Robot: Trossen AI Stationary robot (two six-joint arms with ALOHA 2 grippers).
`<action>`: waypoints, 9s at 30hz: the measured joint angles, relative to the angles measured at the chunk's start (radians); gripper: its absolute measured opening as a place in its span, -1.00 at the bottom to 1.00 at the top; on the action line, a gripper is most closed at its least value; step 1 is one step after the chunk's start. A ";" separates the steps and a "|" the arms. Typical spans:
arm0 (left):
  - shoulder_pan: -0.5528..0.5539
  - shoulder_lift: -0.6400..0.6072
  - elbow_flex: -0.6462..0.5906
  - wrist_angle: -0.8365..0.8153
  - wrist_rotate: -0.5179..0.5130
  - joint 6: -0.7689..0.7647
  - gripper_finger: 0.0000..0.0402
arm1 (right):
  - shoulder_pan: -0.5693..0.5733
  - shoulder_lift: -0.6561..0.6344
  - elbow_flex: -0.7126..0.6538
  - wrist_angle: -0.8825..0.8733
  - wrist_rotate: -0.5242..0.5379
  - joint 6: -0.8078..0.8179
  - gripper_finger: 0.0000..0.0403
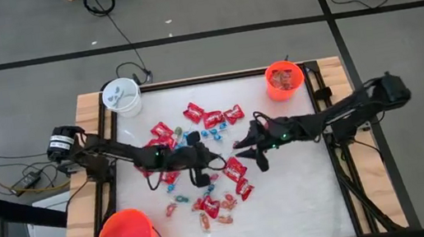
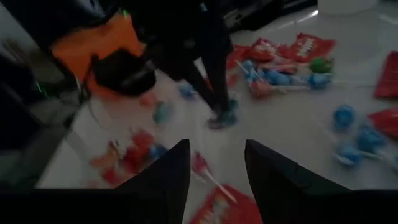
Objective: Sort candy by brand, put in halloween buckets
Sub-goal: Put the top blue gummy into the top orange bucket, then put the left red gummy into the top orange bucket
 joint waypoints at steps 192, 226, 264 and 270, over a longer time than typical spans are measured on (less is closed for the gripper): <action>-0.412 -0.039 -0.072 -0.728 0.273 -1.241 -0.74 | -0.430 -0.549 0.077 -0.643 -0.084 -0.227 -0.27; 0.065 -0.182 0.183 -0.360 0.356 -0.189 -0.98 | -0.116 0.197 0.102 0.460 -0.338 -0.385 -0.27; 0.209 -0.064 0.182 -0.073 0.550 -0.013 -0.97 | -0.148 0.073 0.106 0.095 -0.332 -0.455 -0.62; 0.210 -0.064 0.182 -0.035 0.532 -0.012 -0.96 | -0.170 0.073 0.106 0.082 -0.347 -0.448 -0.39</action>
